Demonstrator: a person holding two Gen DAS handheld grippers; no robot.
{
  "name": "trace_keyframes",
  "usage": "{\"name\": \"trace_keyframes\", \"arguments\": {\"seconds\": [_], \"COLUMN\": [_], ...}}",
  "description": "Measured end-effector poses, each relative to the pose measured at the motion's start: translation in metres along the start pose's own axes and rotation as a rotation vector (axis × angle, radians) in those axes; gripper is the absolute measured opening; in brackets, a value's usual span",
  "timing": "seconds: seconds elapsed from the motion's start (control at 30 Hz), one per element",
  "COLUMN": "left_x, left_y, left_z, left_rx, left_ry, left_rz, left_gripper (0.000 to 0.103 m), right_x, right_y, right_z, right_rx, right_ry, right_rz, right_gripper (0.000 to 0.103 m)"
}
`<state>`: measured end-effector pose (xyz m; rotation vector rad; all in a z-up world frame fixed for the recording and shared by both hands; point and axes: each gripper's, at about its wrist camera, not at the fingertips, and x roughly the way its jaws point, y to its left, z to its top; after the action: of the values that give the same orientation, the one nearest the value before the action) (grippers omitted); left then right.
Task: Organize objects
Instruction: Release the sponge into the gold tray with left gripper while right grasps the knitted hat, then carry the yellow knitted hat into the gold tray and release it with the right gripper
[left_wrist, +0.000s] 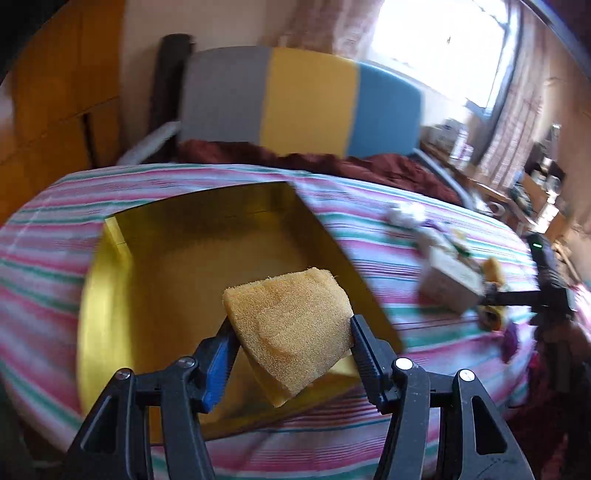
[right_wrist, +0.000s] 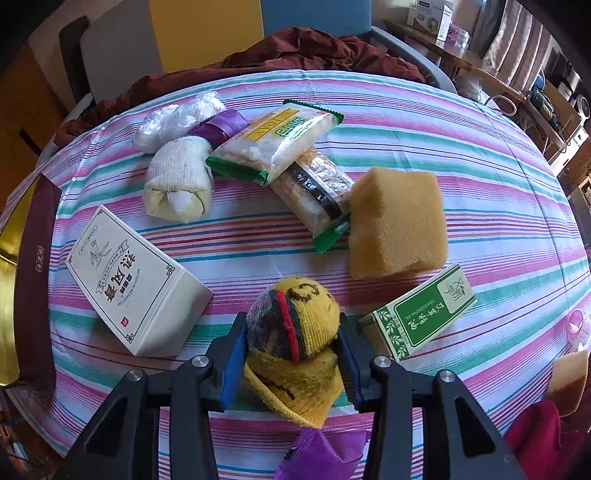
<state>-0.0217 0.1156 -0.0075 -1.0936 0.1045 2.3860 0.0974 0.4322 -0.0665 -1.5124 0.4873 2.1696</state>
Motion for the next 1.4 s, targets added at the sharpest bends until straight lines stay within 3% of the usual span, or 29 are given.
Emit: {"name": "trace_keyframes", "arguments": {"seconds": [0.13, 0.47, 0.8, 1.07, 1.4], "left_x": [0.006, 0.021, 0.013, -0.01, -0.024], "left_y": [0.043, 0.083, 0.087, 0.087, 0.07], "left_z": [-0.011, -0.037, -0.039, -0.034, -0.029], "left_rx": [-0.038, -0.088, -0.106, -0.136, -0.153], "left_ry": [0.034, 0.102, 0.089, 0.015, -0.035], "left_rz": [0.128, 0.223, 0.237, 0.247, 0.154], "left_gripper": [0.06, 0.065, 0.072, 0.075, 0.076], "right_x": [-0.002, 0.0, 0.002, 0.0, -0.03], "right_y": [0.001, 0.007, 0.009, 0.007, 0.0], "right_z": [0.0, 0.002, 0.001, 0.001, 0.006], "right_rx": [-0.006, -0.015, -0.017, -0.006, 0.054], "right_ry": [-0.002, -0.005, -0.006, -0.012, -0.141], "right_rz": [-0.007, -0.017, -0.02, -0.014, -0.018], "right_gripper": [0.045, 0.045, 0.045, 0.045, 0.041]}}
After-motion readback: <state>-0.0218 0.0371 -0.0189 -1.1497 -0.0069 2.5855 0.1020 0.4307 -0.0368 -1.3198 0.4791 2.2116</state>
